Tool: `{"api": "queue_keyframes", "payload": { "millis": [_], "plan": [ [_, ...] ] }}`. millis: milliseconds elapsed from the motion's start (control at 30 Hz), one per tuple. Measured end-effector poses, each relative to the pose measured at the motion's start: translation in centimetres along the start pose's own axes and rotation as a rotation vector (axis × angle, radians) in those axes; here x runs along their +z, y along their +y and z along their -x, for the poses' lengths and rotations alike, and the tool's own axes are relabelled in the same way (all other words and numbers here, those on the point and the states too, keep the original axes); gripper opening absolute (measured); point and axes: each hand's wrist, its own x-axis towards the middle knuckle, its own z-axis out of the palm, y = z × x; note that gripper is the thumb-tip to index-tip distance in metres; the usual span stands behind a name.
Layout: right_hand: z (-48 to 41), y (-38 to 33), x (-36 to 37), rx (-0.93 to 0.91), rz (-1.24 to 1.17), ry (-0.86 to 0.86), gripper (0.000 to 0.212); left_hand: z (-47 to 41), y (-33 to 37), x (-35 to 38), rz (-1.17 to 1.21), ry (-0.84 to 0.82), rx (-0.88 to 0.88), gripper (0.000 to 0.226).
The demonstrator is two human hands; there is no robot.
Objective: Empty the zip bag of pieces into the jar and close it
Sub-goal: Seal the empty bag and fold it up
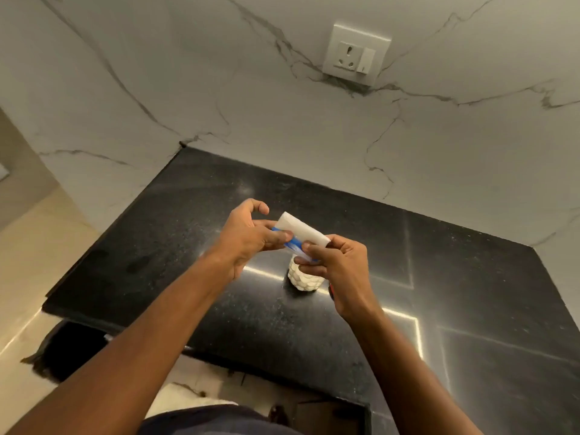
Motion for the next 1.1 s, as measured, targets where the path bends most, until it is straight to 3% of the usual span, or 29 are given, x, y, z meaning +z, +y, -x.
{"api": "queue_keyframes", "payload": {
  "millis": [167, 333, 500, 567, 700, 900, 1100],
  "plan": [
    [1.4, 1.8, 3.3, -0.108, 0.215, -0.166, 0.017, 2.0, -0.9, -5.2, -0.055, 0.128, 0.002, 0.054],
    [3.5, 3.5, 9.4, 0.121, -0.085, -0.228, 0.01, 5.8, -2.3, -11.8, 0.05, 0.209, 0.017, 0.053],
    [7.5, 6.6, 18.1, 0.384, -0.355, -0.276, 0.018, 9.7, -4.6, -20.4, 0.064, 0.454, 0.048, 0.044],
    [9.5, 7.8, 22.2, 0.461, -0.341, -0.262, 0.027, 11.7, -5.8, -24.7, 0.044, 0.539, 0.038, 0.041],
    [13.1, 10.9, 29.9, 0.481, -0.279, -0.319, 0.023, 15.7, -9.6, -33.0, 0.008, 0.686, -0.012, 0.025],
    [14.7, 17.1, 40.8, 0.578, -0.178, -0.327, 0.023, 17.9, -17.0, -42.9, 0.003, 0.75, -0.199, 0.024],
    [11.3, 29.9, 48.7, 0.763, 0.033, -0.202, 0.029, 17.4, -26.9, -50.0, -0.022, 0.751, -0.424, 0.028]
  ]
}}
